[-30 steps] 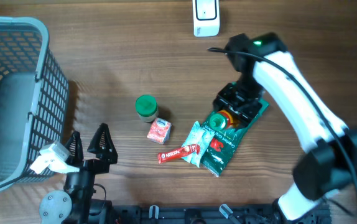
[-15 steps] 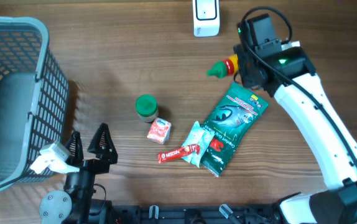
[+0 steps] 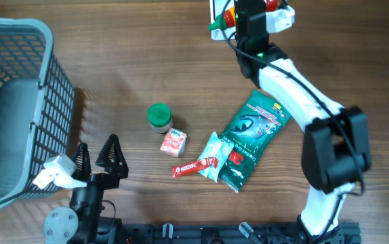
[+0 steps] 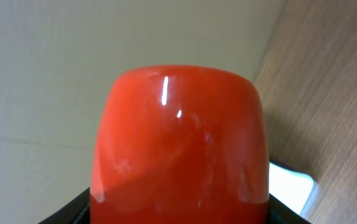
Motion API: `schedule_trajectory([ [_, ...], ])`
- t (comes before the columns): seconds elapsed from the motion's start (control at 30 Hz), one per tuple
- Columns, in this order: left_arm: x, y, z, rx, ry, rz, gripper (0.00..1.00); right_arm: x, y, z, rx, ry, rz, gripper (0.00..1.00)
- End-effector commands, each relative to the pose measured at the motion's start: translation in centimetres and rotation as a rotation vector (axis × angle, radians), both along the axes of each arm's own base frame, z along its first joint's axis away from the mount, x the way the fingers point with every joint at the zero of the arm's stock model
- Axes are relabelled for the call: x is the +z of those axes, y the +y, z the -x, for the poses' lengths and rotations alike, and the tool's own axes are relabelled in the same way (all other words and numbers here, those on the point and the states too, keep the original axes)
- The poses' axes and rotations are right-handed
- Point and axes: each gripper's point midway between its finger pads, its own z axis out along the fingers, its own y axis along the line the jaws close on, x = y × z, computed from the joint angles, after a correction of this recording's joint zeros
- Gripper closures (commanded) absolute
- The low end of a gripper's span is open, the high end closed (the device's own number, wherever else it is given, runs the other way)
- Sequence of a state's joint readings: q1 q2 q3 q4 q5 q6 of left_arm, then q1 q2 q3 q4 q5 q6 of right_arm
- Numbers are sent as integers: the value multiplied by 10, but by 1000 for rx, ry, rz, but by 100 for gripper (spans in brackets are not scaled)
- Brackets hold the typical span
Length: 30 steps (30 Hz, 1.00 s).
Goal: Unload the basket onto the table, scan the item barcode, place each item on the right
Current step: 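Lift the bottle and carry it rightward past the scanner, then place the bottle at the right table edge and release it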
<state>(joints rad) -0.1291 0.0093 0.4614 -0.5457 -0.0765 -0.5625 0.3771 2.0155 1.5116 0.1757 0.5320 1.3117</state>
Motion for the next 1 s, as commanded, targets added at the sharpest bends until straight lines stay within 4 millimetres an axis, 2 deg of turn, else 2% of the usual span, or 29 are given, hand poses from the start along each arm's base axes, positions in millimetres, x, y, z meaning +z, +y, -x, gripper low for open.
schedule_trajectory([
  [0.0, -3, -3, -1, -18, 5, -7, 0, -21, 11, -29, 54, -73, 170, 50],
  [0.17, -3, -3, -1, -18, 5, -7, 0, -34, 34, -87, 132, -193, 92, 52],
  [0.27, -3, -3, -1, -18, 5, -7, 0, -47, 42, -111, 131, -191, 88, 51],
  [0.4, -3, -3, -1, -18, 5, -7, 0, -48, 42, -116, 133, -188, 126, 51],
  [0.5, -3, -3, -1, -18, 5, -7, 0, -32, 37, -115, 154, -159, 279, 51],
  [0.53, -3, -3, -1, -18, 4, -7, 0, -20, 27, -112, 147, -126, 290, 51],
  [0.6, -3, -3, -1, -18, 5, -7, 0, 9, -14, -105, 104, -55, 305, 54],
  [0.63, -3, -3, -1, -18, 5, -7, 0, 21, -47, -99, 59, -6, 317, 54],
  [0.67, -3, -3, -1, -18, 5, -7, 0, 26, -89, -91, -21, 62, 337, 55],
  [0.7, -3, -3, -1, -17, 4, -7, 0, 24, -126, -82, -92, 129, 355, 55],
  [0.73, -3, -3, -1, -18, 5, -7, 0, 14, -172, -69, -165, 222, 374, 55],
  [0.77, -3, -3, -1, -18, 5, -7, 0, 6, -197, -62, -198, 277, 379, 54],
  [0.83, -3, -3, -1, -18, 5, -7, 0, -22, -260, -39, -273, 424, 376, 54],
  [0.87, -3, -3, -1, -18, 5, -7, 0, -39, -302, -20, -326, 509, 365, 55],
  [0.9, -3, -3, -1, -18, 5, -7, 0, -51, -333, -4, -369, 564, 352, 55],
  [0.93, -3, -3, -1, -18, 5, -7, 0, -61, -360, 10, -409, 603, 339, 56],
  [0.97, -3, -3, -1, -18, 5, -7, 0, -68, -378, 20, -435, 629, 331, 55],
])
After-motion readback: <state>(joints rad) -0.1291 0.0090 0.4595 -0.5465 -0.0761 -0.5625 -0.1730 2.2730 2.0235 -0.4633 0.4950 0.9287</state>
